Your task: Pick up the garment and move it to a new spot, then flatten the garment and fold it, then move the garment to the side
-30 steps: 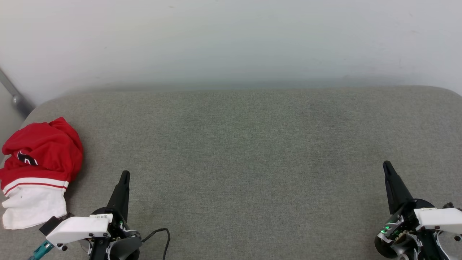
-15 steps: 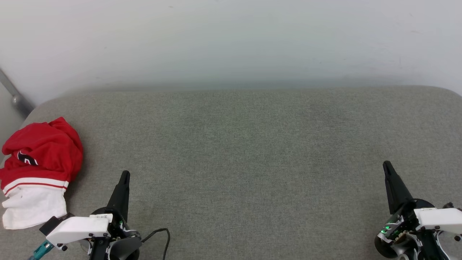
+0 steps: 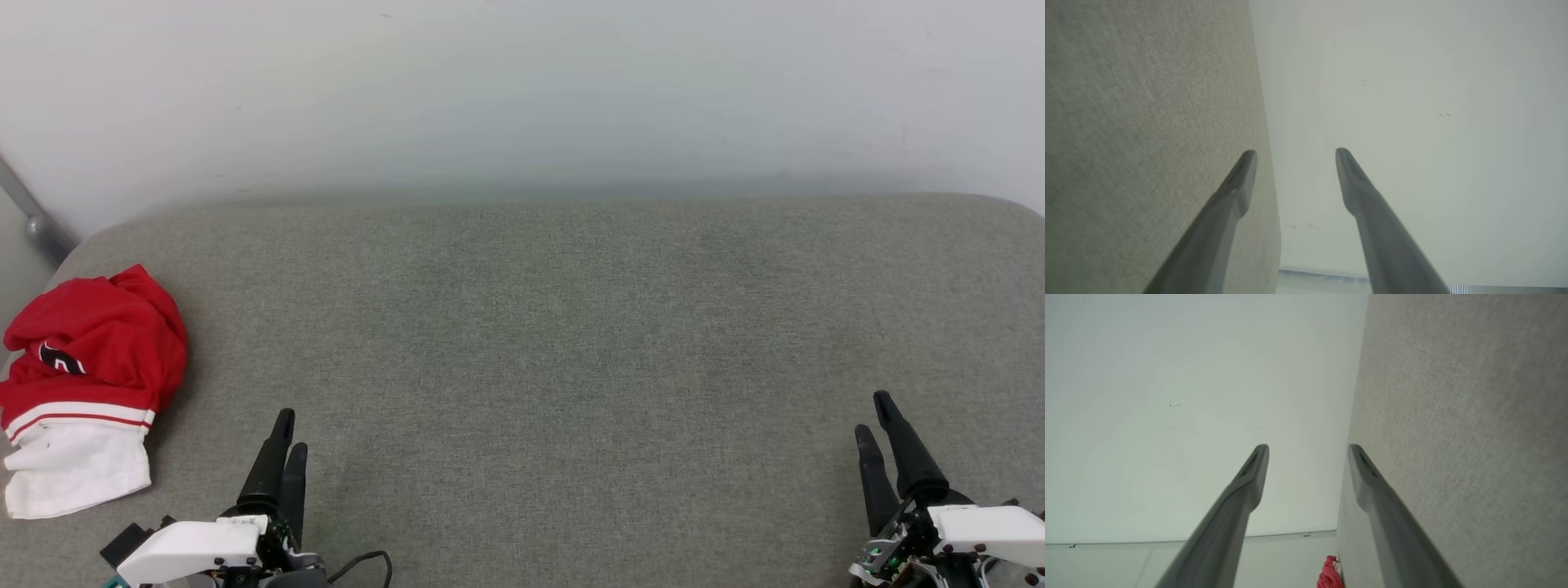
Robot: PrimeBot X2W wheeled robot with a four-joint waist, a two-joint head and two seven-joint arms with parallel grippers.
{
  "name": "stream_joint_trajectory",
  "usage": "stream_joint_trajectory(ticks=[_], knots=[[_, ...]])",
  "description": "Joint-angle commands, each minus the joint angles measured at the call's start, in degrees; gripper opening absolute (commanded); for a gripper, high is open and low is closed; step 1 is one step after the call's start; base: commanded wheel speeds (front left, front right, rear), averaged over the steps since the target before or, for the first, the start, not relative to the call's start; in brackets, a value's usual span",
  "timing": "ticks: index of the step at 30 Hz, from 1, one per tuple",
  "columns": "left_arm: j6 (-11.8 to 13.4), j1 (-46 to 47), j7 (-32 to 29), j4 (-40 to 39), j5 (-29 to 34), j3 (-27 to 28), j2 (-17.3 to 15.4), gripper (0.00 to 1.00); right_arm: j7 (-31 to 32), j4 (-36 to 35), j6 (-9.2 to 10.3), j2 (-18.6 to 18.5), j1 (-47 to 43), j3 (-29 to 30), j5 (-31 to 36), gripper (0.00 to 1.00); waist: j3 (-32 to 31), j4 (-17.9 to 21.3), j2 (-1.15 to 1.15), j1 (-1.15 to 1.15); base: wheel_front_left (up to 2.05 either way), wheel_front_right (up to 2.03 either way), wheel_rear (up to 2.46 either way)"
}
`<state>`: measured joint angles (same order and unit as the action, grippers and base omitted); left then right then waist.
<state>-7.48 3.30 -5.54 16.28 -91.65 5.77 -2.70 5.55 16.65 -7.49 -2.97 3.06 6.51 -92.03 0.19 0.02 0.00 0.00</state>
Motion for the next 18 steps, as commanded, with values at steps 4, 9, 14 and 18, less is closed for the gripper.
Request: stream_joint_trajectory(ticks=[4, 9, 14, 18], knots=[[0.34, 0.73, 1.44, -2.31, 2.82, 0.09, -0.08, 1.0, -1.41, -1.57, -0.01, -0.01, 0.36, 0.67, 2.89, 1.0, 0.02, 0.0, 0.0, 0.0, 0.0, 0.0, 0.0], [2.02, 0.77, 2.81, -4.37, 8.05, 0.19, -0.09, 1.0, -2.78, -3.01, -0.01, -0.01, 0.16, 1.7, 8.65, 1.0, 0.09, -0.02, 0.0, 0.0, 0.0, 0.0, 0.0], [4.24, 0.48, 4.09, -6.7, 14.51, -0.98, -0.1, 1.0, -4.08, -5.57, -0.01, 0.0, -0.3, 1.71, 15.34, 1.0, 0.17, -0.03, 0.0, 0.0, 0.0, 0.0, 0.0], [5.78, 0.22, 5.09, -8.03, 19.74, -2.26, -0.11, 1.0, -5.07, -7.94, -0.01, 0.0, -0.87, 1.27, 21.24, 1.0, 0.22, -0.06, 0.0, 0.0, 0.0, 0.0, 0.0]])
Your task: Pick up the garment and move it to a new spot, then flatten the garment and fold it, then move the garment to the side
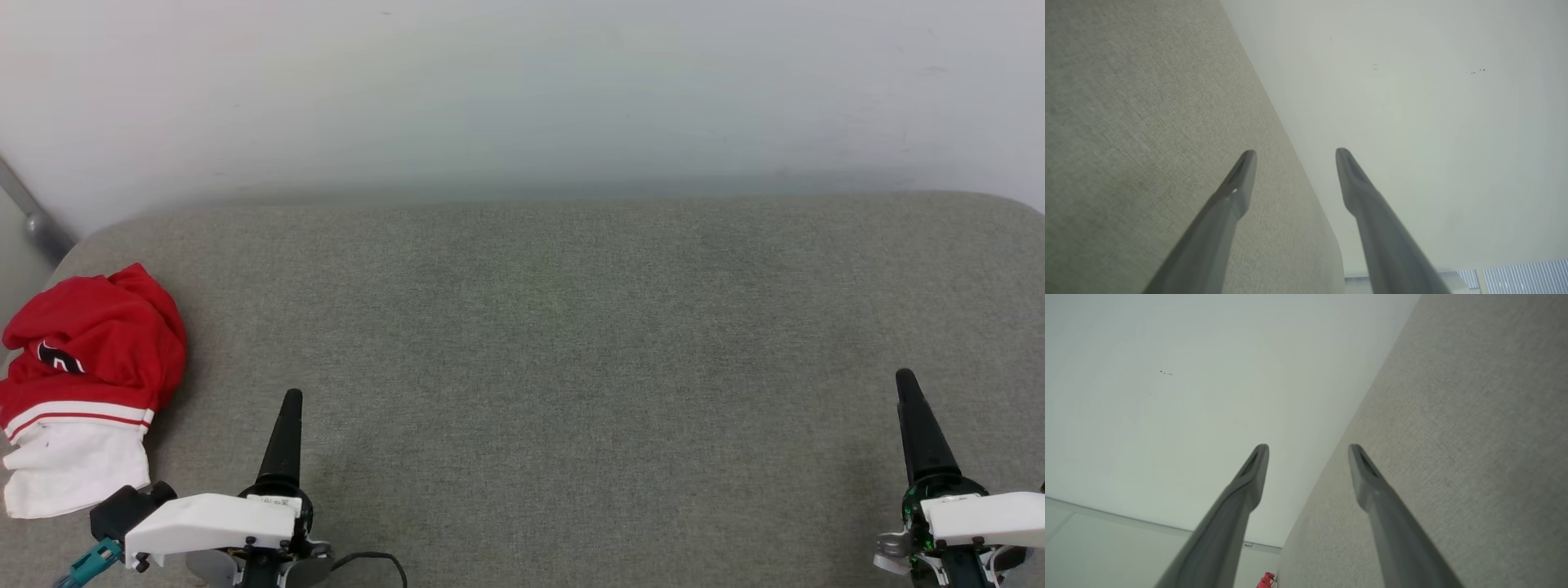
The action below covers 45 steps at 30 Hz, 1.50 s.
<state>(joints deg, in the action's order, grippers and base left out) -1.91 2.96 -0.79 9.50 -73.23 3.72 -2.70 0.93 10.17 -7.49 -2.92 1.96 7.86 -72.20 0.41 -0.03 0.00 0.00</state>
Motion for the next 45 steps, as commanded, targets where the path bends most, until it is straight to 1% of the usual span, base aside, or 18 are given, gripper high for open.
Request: stream_joint_trajectory(ticks=[1, 10, 19, 28, 36, 45], knots=[[0.57, 0.53, 0.58, -1.58, 2.7, -0.53, -0.11, 1.0, -0.68, -2.01, -0.01, -0.05, 0.08, -0.3, 3.07, 1.0, 0.01, -0.02, 0.0, 0.0, 0.0, 0.0, 0.0], [3.36, 0.0, 2.63, -3.46, 13.94, -2.86, -0.13, 1.0, -2.75, -5.54, -0.01, -0.04, -1.23, -1.72, 16.08, 1.0, 0.05, -0.1, 0.0, 0.0, 0.0, 0.0, 0.0], [5.21, -0.77, 4.48, -4.51, 23.0, -4.33, -0.14, 1.0, -4.6, -7.57, -0.01, -0.03, -2.62, -3.43, 27.15, 1.0, -0.04, -0.22, 0.0, 0.0, 0.0, 0.0, 0.0], [6.42, -1.55, 6.22, -5.5, 31.33, -6.11, -0.16, 1.0, -6.28, -9.46, 0.0, -0.02, -4.16, -3.94, 34.82, 1.0, -0.2, -0.35, 0.0, 0.0, 0.0, 0.0, 0.0], [7.39, -2.04, 7.58, -6.21, 37.43, -7.63, -0.38, 1.0, -7.7, -11.26, 0.0, -0.02, -5.29, -3.98, 40.64, 1.0, -0.3, -0.49, 0.0, 0.0, 0.0, 0.0, 0.0], [7.56, -2.76, 9.02, -6.88, 43.18, -9.31, -0.53, 1.0, -9.16, -12.62, 0.0, 0.0, -6.57, -3.75, 45.91, 1.0, -0.36, -0.88, 0.0, 0.0, 0.0, 0.0, 0.0]])
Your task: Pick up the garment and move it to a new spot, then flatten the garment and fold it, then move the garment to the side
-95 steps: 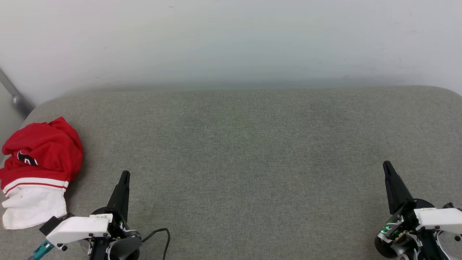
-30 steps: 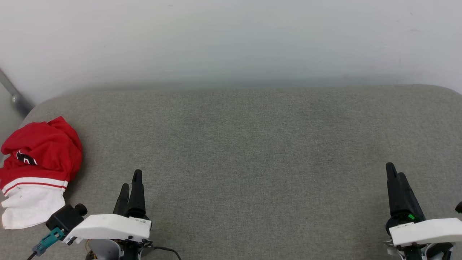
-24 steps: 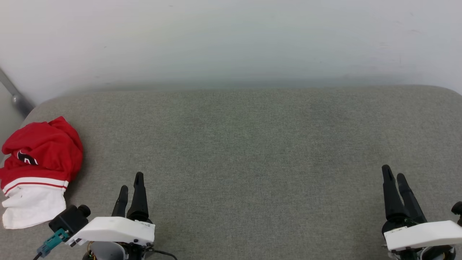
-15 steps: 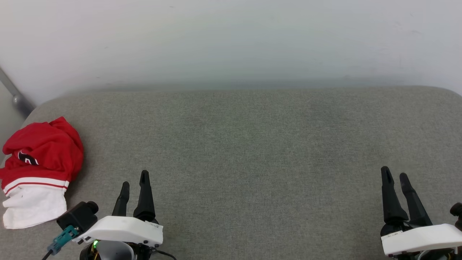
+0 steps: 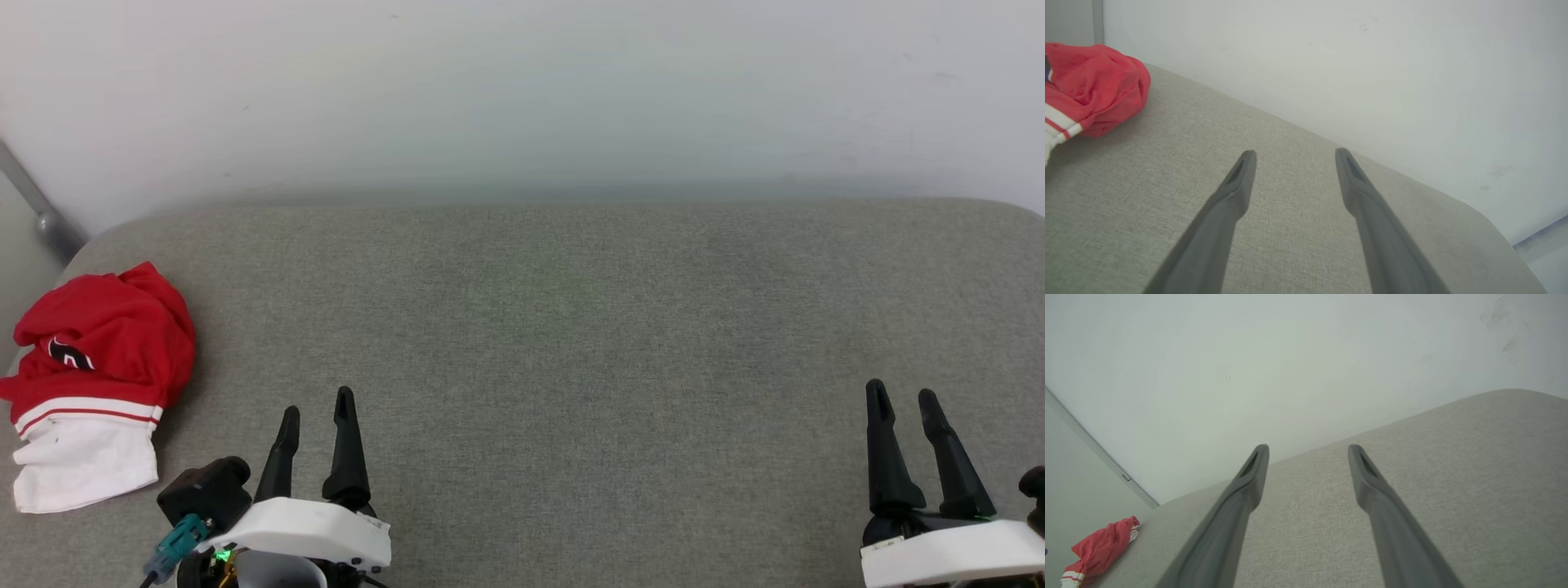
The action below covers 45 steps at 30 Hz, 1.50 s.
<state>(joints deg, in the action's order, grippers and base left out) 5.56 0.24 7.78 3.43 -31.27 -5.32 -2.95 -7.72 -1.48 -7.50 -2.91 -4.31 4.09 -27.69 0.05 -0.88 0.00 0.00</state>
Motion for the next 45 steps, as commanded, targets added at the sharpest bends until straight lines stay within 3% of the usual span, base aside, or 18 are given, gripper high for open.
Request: stream_joint_trajectory(ticks=[1, 45], knots=[[0.08, -0.16, 0.64, -0.9, 1.82, -0.43, -0.28, 1.0, -0.65, -1.09, 0.01, -0.01, -0.34, 0.02, 1.93, 1.0, 0.0, -0.07, 0.0, 0.0, 0.0, 0.0, 0.0], [0.87, -3.05, 6.15, -1.66, 22.72, -3.49, 0.01, 1.0, -6.19, -5.51, 0.02, 0.04, -4.95, 0.11, 21.03, 1.0, -0.29, -1.31, 0.0, 0.0, 0.0, 0.0, 0.0]])
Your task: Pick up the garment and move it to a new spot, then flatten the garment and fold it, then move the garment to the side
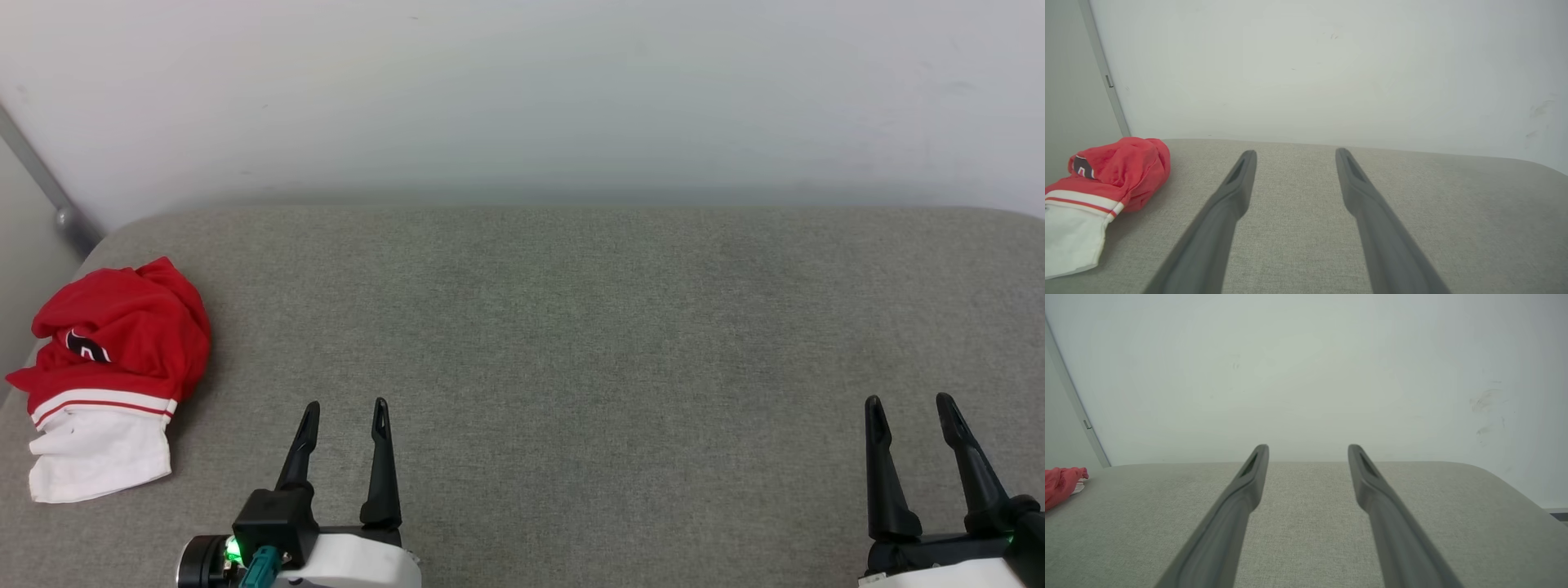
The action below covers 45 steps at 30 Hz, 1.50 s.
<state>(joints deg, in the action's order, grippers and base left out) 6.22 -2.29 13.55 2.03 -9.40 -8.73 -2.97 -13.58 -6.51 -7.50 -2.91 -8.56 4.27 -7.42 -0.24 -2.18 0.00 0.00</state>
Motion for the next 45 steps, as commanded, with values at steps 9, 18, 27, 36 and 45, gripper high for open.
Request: stream_joint_trajectory(ticks=[9, 18, 27, 36, 45], knots=[[0.39, -0.99, 1.33, -0.18, 2.58, -0.33, 0.1, 1.0, -1.24, -0.83, 0.02, 0.05, -1.32, -0.35, 2.99, 1.0, -0.16, -0.36, 0.0, 0.0, 0.0, 0.0, 0.0], [0.37, -1.42, 1.68, 0.47, 2.33, -0.48, 0.1, 1.0, -1.63, -0.33, 0.02, 0.06, -2.07, -0.52, 2.6, 1.0, -0.29, -0.41, 0.0, 0.0, 0.0, 0.0, 0.0], [0.48, -1.46, 1.68, 1.18, 1.15, -0.33, 0.11, 1.0, -1.63, 0.75, 0.02, 0.06, -2.24, -0.47, 0.72, 1.0, -0.15, -0.44, 0.0, 0.0, 0.0, 0.0, 0.0], [0.75, -1.64, 1.68, 1.7, 0.85, -0.38, 0.11, 1.0, -1.63, 1.36, 0.02, 0.06, -2.32, -0.44, 0.39, 1.0, -0.1, -0.54, 0.0, 0.0, 0.0, 0.0, 0.0], [0.87, -1.34, 1.68, 2.0, 0.9, -0.38, 0.12, 1.0, -1.63, 1.42, 0.02, 0.06, -2.36, -0.45, 0.31, 1.0, -0.1, -1.08, 0.0, 0.0, 0.0, 0.0, 0.0]])
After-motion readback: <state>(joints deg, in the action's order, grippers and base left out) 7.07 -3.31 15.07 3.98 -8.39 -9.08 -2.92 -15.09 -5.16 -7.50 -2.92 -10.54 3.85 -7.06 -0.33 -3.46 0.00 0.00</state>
